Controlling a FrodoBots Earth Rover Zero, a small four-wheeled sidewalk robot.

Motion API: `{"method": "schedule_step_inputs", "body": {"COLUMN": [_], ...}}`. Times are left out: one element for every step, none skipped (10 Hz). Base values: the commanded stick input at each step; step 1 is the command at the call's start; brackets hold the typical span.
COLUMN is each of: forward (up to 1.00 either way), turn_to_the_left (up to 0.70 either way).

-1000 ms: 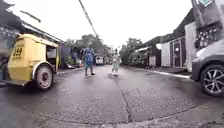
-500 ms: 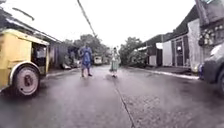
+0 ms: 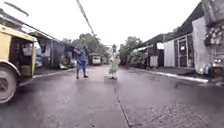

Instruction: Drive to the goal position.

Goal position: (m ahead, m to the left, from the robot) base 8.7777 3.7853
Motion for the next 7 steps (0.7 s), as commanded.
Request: {"method": "schedule_step_inputs", "body": {"forward": [0.10, 0.00, 0.00, 0.00, 0.00, 0.00, 0.00], "turn_to_the_left": [-0.43, -0.45, -0.45, -0.45, -0.45, -0.45, -0.45]}}
